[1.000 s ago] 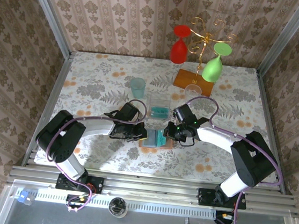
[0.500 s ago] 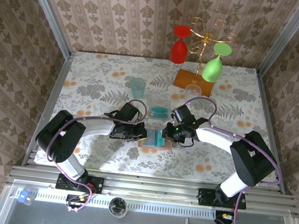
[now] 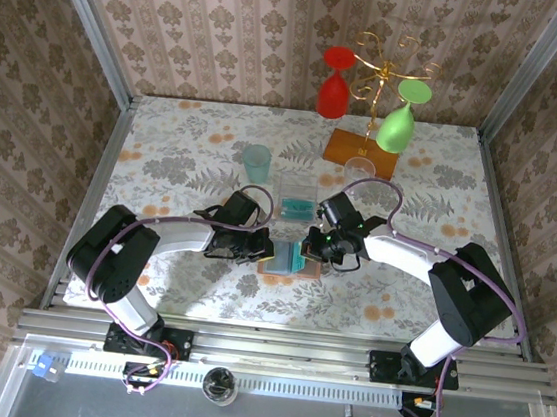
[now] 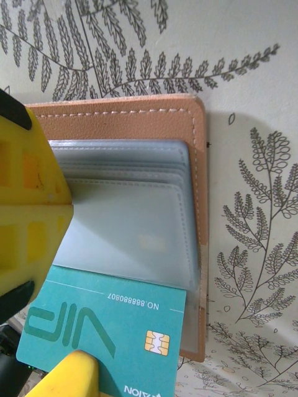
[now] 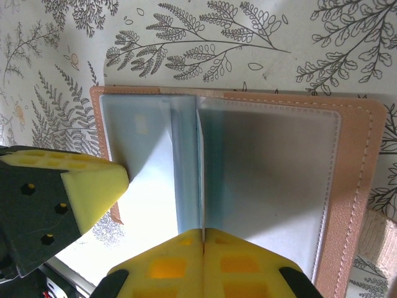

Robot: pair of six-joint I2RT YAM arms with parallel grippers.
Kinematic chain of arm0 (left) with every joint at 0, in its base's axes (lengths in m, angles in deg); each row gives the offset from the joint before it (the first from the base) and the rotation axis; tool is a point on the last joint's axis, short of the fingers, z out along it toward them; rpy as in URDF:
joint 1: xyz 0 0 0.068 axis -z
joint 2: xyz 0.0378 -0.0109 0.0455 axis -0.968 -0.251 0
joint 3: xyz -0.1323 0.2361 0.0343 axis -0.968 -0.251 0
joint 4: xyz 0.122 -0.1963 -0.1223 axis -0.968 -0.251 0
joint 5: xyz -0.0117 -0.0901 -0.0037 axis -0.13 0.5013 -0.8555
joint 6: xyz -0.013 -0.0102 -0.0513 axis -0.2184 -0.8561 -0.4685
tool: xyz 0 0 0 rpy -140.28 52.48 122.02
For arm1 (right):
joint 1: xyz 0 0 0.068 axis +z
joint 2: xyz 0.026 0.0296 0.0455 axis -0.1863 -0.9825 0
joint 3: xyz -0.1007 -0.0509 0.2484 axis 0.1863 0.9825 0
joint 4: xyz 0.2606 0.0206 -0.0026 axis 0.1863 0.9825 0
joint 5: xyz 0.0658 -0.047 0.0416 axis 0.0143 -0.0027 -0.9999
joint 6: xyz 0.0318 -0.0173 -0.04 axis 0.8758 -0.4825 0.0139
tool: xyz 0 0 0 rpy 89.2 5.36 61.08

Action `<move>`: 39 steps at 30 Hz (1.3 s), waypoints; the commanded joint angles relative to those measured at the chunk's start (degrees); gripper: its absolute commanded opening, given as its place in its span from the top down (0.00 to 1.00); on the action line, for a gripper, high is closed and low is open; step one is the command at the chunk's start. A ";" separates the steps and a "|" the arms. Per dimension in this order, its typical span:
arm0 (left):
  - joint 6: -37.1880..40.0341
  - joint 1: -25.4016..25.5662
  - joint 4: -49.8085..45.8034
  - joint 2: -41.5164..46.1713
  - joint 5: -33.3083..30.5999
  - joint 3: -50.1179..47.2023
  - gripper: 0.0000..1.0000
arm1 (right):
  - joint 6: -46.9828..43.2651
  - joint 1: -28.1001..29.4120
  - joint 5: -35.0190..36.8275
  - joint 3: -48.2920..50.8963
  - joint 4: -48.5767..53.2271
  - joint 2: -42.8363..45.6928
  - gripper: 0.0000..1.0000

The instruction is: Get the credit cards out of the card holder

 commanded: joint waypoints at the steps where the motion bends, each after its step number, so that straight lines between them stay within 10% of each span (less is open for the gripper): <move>1: 0.90 -0.13 -1.78 0.53 -0.54 0.25 1.00 | -1.78 0.30 1.50 -2.37 3.68 -0.17 0.99; 22: 0.90 -2.44 -2.44 6.79 -1.14 -0.39 0.88 | -49.96 0.04 10.46 -24.39 31.38 -3.68 1.00; 39: 1.59 -7.68 -2.16 14.41 -1.14 -6.77 0.81 | -87.46 -1.41 15.96 -59.59 52.39 -25.65 1.00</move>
